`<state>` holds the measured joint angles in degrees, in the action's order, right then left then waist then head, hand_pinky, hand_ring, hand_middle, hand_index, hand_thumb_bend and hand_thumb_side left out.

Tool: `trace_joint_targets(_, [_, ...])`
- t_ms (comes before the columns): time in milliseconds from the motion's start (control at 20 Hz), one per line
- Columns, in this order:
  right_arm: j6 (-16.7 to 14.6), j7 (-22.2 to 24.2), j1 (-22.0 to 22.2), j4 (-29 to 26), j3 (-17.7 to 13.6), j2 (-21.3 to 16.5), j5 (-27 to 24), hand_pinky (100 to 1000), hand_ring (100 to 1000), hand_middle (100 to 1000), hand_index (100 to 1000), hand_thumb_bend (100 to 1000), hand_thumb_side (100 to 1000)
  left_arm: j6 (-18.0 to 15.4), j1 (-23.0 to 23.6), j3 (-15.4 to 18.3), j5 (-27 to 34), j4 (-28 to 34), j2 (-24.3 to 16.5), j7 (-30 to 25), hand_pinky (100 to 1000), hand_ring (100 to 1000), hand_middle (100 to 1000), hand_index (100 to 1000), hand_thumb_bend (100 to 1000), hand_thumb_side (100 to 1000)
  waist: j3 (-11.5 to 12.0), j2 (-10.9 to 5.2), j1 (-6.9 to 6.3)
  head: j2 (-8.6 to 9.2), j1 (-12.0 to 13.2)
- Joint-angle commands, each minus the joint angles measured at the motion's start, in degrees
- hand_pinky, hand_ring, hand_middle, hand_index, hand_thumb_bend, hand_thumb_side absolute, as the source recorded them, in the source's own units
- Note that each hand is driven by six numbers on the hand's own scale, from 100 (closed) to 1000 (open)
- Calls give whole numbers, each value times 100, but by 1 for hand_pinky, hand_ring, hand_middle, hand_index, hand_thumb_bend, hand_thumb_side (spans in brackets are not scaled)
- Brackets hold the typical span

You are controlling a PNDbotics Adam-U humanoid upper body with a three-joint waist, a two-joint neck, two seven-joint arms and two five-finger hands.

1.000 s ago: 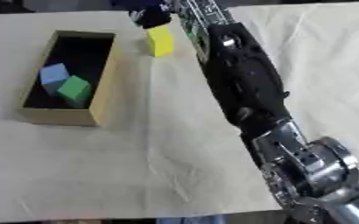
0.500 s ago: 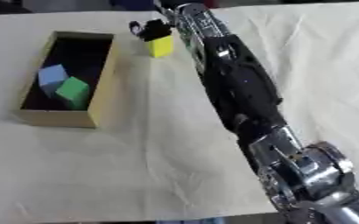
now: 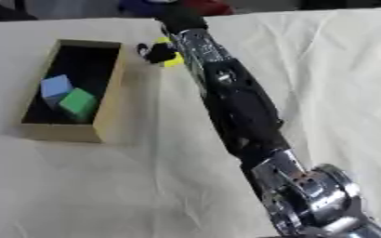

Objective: Pick up objects on the table and place them in the box.

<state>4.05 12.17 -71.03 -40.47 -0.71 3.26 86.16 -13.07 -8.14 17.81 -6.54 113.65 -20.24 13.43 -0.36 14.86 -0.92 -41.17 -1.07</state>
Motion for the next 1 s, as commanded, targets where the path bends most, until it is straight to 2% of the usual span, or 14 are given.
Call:
trace_joint_targets(50, [79,-33,-106,-30,-56,-15,94,871,930,734,930,288,751,-8,-61,1,-18,94,-101,-29,732,616,735,790,100,748,3,-83,-24,70,-12])
trace_joint_targets(450, [267,-77,-93,-62,-182,-54,31,874,930,727,928,245,770,-6,-58,4,-29,94,-93,-42,733,616,736,790,100,749,11,-48,-27,94,-11])
trace_joint_targets(550, [328,-77,-90,-74,-220,-59,1,874,929,723,928,205,768,-8,-65,3,-31,94,-92,-45,733,616,736,790,100,749,20,-29,-25,107,-13])
trace_joint_targets(600, [360,-81,-90,-85,-238,-61,-13,875,929,721,928,225,780,-9,-68,2,-33,94,-90,-48,733,616,736,790,100,749,29,-15,-24,118,-15])
trace_joint_targets(1000, [565,21,-162,-95,-381,-118,-109,878,932,724,929,206,812,-32,-105,5,-59,94,-96,-55,734,615,737,790,100,749,146,123,10,198,-36])
